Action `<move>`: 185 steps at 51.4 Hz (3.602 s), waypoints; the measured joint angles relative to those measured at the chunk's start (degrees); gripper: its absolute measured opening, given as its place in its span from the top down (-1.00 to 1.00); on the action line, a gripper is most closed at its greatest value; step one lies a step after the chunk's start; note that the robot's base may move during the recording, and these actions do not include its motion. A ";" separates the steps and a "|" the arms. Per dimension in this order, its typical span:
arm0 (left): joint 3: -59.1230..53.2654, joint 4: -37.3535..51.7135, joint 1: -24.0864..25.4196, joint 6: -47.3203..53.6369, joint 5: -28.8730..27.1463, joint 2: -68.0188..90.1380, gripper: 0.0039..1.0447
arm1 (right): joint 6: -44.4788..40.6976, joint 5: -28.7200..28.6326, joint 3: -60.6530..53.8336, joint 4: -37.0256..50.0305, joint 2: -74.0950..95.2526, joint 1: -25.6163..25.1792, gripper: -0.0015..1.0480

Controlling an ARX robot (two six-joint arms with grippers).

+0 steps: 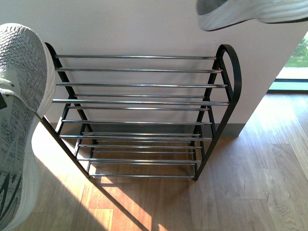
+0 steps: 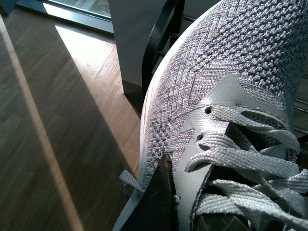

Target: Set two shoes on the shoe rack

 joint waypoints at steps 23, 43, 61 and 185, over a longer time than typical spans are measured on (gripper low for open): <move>0.00 0.02 0.00 0.00 0.00 0.00 0.98 | -1.49 6.99 2.43 6.51 7.76 6.78 0.81; 0.00 0.00 0.00 0.00 0.00 0.00 0.98 | -3.43 13.03 2.51 11.06 12.79 10.08 0.81; 0.00 0.02 0.00 0.00 0.00 0.00 0.98 | -6.21 15.34 2.56 13.38 14.73 11.41 0.81; 0.00 0.02 -0.02 0.00 -0.02 0.00 0.98 | -1.53 19.98 15.72 -0.20 18.51 10.32 0.81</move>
